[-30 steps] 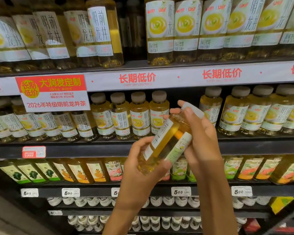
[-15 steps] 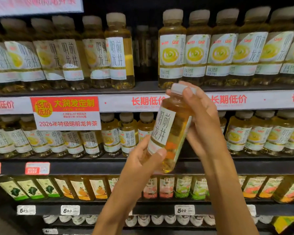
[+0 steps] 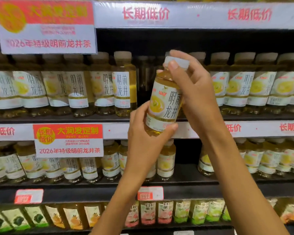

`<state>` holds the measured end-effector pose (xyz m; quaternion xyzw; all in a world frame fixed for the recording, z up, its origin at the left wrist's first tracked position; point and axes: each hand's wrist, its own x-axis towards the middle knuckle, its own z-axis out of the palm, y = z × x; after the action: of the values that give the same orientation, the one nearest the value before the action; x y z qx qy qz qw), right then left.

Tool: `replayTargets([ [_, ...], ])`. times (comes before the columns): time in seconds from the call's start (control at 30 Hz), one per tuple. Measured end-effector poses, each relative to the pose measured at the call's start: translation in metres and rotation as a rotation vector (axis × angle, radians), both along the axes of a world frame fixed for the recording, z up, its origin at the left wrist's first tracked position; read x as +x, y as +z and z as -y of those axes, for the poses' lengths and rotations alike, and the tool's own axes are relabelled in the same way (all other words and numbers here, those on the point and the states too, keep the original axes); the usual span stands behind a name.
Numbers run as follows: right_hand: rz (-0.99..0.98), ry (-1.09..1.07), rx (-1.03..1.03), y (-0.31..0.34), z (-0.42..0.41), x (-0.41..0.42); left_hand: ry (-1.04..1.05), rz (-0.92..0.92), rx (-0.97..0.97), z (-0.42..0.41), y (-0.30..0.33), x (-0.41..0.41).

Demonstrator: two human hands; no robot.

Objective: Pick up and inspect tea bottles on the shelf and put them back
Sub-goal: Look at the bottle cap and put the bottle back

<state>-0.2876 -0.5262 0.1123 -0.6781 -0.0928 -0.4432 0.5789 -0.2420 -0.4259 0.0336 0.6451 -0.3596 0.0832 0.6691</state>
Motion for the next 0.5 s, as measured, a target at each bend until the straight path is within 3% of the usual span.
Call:
replayTargets([
  [0.27,0.045,-0.079,-0.134,0.022,-0.001,0.027,0.219,0.183,0.091,0.002,0.008,0.014],
  [0.5,0.097,-0.21,-0.271,0.016,0.003,0.044,0.303,0.162,0.086,0.006,0.004,0.027],
])
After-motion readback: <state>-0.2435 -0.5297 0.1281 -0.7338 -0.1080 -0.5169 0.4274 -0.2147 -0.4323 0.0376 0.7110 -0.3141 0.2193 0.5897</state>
